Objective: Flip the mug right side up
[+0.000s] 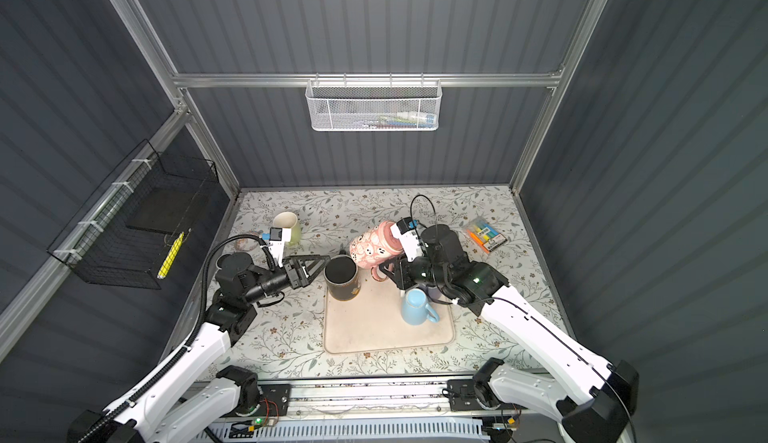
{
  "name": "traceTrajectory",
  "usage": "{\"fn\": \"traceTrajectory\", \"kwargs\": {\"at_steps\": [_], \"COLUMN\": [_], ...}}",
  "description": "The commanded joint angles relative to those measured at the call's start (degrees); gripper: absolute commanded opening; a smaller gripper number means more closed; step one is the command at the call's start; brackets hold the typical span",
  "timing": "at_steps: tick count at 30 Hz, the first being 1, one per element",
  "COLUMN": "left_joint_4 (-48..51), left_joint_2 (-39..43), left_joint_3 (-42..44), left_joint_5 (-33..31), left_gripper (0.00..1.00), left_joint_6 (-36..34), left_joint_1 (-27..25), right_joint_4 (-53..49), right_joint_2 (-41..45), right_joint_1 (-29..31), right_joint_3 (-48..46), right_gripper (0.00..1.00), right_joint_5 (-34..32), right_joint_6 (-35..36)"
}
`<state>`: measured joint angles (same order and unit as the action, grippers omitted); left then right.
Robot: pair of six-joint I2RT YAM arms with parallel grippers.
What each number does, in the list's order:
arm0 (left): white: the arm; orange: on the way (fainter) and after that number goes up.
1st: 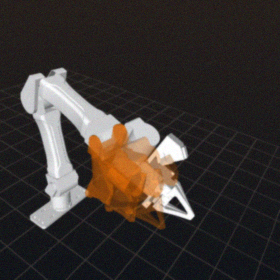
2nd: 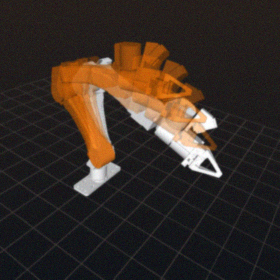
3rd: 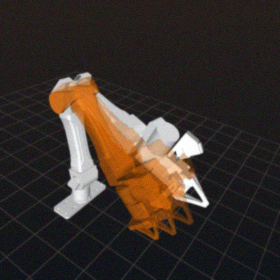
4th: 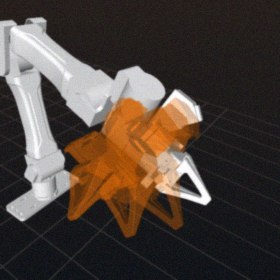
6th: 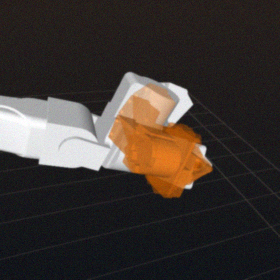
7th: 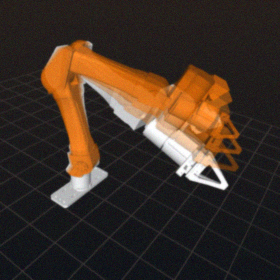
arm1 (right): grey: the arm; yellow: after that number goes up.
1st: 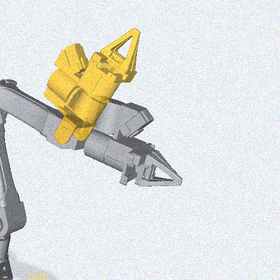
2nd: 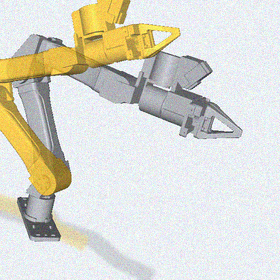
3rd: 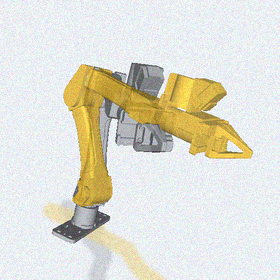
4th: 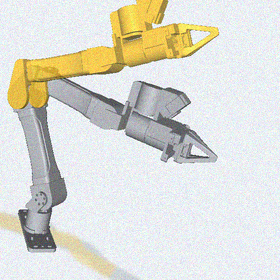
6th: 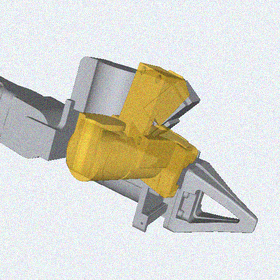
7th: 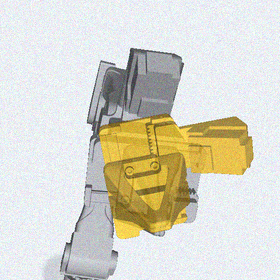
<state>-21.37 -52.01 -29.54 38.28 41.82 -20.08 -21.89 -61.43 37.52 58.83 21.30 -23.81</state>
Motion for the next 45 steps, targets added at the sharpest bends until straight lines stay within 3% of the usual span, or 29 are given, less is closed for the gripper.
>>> {"fn": "traceTrajectory", "kwargs": {"at_steps": [1, 13, 31, 45], "left_joint_4": [-8.78, -29.70, -64.92, -66.11], "left_joint_2": [-1.50, -12.61, -31.86, -35.94], "left_joint_3": [0.80, 0.01, -3.45, -7.18], "left_joint_5": [3.68, 6.62, 6.45, 6.38], "left_gripper": [0.96, 0.87, 0.73, 0.62], "left_joint_6": [1.58, 5.54, 21.99, 23.37], "left_joint_1": [-1.80, -9.36, -10.10, -11.32], "right_joint_4": [13.19, 22.06, 27.85, 31.76], "right_joint_2": [1.97, -0.89, -4.63, -7.33], "right_joint_1": [-2.01, -4.19, -4.45, -4.78], "right_joint_3": [2.61, 3.82, 2.54, 1.37], "right_gripper": [0.00, 0.00, 0.00, 0.00], "right_joint_5": [5.71, 10.63, 14.65, 16.68], "right_joint_6": [-4.48, -8.37, -9.50, -10.64]}}
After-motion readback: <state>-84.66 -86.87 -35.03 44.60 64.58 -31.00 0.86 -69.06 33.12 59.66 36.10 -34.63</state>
